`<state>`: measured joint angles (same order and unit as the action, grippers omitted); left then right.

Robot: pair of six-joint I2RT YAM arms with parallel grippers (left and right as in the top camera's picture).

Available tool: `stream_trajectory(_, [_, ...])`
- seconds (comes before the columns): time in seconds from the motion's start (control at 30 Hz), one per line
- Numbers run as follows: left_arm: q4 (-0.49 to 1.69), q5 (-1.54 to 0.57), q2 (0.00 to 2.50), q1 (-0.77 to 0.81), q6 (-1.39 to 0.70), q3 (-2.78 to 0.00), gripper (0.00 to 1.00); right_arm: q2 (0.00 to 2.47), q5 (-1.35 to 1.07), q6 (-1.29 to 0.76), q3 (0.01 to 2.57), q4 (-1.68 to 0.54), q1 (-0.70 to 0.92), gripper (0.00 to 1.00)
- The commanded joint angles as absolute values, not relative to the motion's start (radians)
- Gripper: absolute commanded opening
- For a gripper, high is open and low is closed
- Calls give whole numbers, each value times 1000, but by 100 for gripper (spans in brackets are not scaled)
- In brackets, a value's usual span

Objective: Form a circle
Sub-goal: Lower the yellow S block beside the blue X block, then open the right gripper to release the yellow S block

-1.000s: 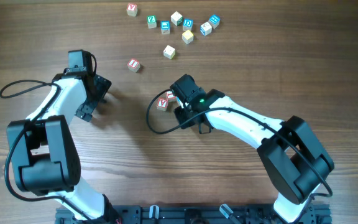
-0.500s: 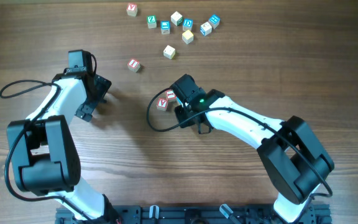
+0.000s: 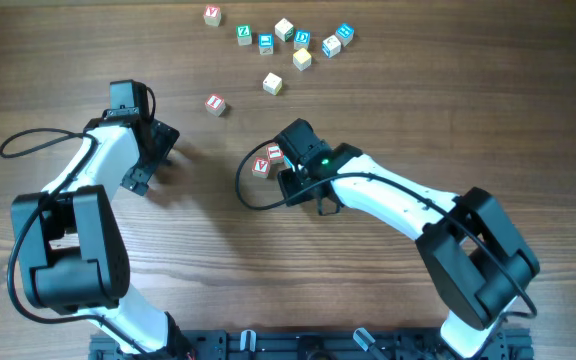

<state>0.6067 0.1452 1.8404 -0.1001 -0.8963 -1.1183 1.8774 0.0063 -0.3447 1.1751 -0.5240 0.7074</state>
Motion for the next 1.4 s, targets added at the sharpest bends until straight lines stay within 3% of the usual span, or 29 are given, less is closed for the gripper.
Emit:
stream_trajectory(0.0, [607, 159, 1852, -103, -898, -1113, 100, 1780, 4, -397, 1219, -539, 672, 58])
stream_trajectory(0.13, [607, 159, 1852, -103, -898, -1113, 100, 1777, 4, -416, 1216, -603, 645, 43])
stream_trajectory(0.3, [607, 159, 1852, -103, -898, -1113, 100, 1777, 4, -448, 1162, -616, 625, 6])
stream_trajectory(0.6, [607, 159, 1852, -103, -898, -1113, 100, 1777, -107, -390, 1063, -516, 639, 4])
stream_trajectory(0.8, [607, 159, 1852, -103, -898, -1113, 100, 1777, 31, -353, 1006, -412, 643, 4])
stream_trajectory(0.93, [607, 159, 1852, -103, -898, -1113, 100, 1777, 91, -340, 1006, -368, 643, 13])
stream_trajectory(1.03, [607, 159, 1852, -103, -898, -1113, 100, 1777, 109, -340, 1006, -308, 643, 13])
stream_trajectory(1.37, [607, 159, 1852, -103, -898, -1113, 100, 1777, -19, -313, 1006, -262, 643, 13])
